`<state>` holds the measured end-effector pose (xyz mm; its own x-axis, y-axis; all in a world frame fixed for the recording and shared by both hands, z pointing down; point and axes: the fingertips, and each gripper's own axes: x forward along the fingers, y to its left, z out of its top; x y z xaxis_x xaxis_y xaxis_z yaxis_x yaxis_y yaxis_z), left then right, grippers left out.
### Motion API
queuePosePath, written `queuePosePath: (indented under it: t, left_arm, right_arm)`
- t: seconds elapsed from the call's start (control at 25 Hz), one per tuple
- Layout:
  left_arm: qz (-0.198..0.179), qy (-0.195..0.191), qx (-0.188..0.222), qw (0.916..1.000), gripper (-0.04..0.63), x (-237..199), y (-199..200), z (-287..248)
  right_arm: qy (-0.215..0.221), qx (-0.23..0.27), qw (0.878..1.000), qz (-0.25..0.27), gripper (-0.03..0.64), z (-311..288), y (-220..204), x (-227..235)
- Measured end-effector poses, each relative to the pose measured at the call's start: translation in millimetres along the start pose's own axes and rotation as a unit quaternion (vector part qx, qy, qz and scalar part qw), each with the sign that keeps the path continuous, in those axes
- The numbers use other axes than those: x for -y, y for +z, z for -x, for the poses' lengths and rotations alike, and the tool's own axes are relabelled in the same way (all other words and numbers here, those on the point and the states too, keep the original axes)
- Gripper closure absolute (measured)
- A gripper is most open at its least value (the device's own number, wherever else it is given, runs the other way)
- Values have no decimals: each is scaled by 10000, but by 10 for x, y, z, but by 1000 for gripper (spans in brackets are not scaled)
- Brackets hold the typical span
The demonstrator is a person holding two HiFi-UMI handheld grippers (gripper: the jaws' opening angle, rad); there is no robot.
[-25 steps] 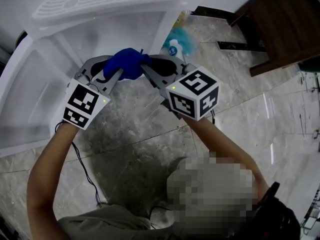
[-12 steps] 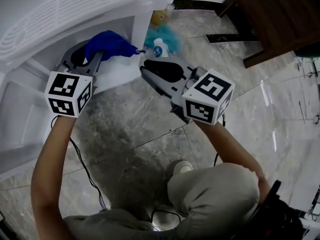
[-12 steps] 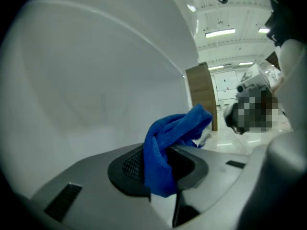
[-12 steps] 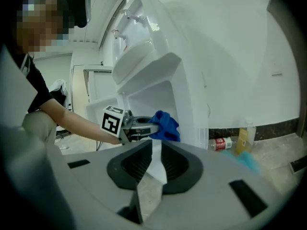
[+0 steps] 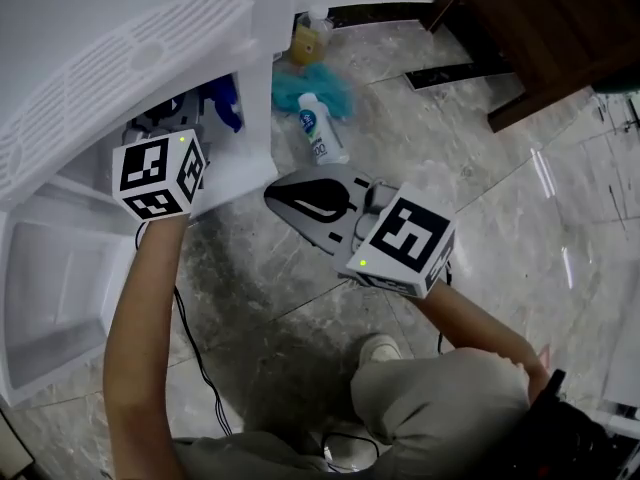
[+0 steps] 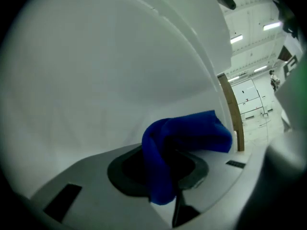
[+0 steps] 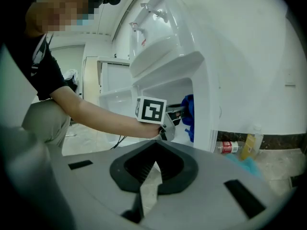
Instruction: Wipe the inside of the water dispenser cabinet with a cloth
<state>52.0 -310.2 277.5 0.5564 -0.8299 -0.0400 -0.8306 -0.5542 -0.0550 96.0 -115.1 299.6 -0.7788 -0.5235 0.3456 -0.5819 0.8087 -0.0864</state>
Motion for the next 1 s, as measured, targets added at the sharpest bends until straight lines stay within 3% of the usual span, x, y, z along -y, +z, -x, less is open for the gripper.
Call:
queuePosePath:
  t: [0.2,0.44,0.56,0.72,1.0]
  left_arm:
    - [-37,212,226,9995,502,-122,-1,-272]
    - [105,865,441,9952,522,-343,173,-550]
    - [144,914,522,9943,522,-308,209,-451]
    - [334,924,1115,9889,522,-109,499,-252]
    - [8,1003,952,9904,522,-308,600,-477]
  right_arm:
    - [290,-459,9985,-17,618,-1,-231,-86]
    - [304,-396,9984,-264,618,-20,-289,-61]
    - [280,-396,9984,-298,618,-50,-290,-65]
    - [408,-317,9981,-349,618,-77,-325,-93]
    - [457,-424,9975,-344,618,-103,-372,-147]
